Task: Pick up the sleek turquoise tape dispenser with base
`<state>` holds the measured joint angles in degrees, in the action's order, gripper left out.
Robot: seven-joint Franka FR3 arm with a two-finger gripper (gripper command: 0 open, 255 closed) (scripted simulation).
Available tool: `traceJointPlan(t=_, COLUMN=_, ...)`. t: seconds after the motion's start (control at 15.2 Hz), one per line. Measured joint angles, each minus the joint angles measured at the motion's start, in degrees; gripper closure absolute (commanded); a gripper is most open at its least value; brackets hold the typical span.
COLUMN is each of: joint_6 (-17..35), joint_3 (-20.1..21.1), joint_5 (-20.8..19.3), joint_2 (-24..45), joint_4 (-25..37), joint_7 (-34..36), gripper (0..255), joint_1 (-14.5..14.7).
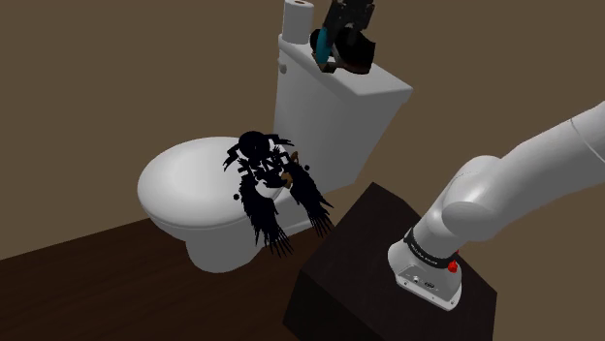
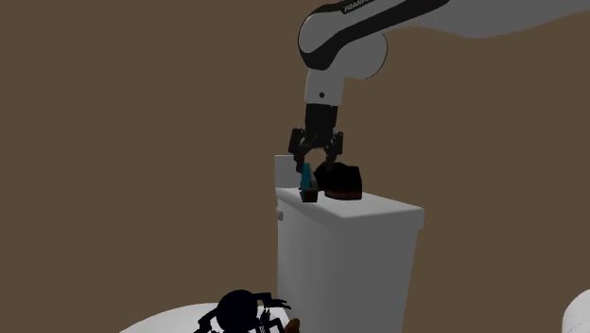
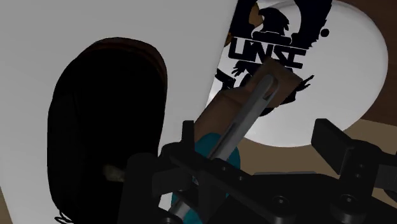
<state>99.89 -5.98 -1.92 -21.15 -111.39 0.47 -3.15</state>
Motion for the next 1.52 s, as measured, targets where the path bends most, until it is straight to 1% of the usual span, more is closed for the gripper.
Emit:
traceJointPlan(t=0.2, joint_6=0.49, joint_3=-1.50, joint_5=1.38, joint_2=4.05, joint_4=5.20, joint_7=-0.67, gripper=0, joint_1=-0.45)
traceJointPlan(t=0.26, joint_6=0.89, joint_3=-1.73, joint_5=1.52, joint_2=4.41, joint_4=5.34, joint_7=-0.85, gripper=0, joint_1=-0.54)
traceJointPlan(t=0.73, joint_6=5.83, joint_3=-1.86, joint_5=1.54, joint_2=3.90, joint_4=0.04, joint_7=-0.89, gripper=0, joint_1=-0.64)
traceJointPlan(t=0.79, joint_6=6.02, joint_3=-1.89, joint_5=1.54, joint_2=3.90, joint_4=-0.13, joint_7=-0.93, gripper=255, joint_1=-0.66)
traceJointPlan(t=1.52, joint_6=5.80, joint_3=-1.91, joint_5=1.54, joint_2=3.88, joint_4=0.08, joint_7=-0.97, gripper=255, joint_1=-0.67)
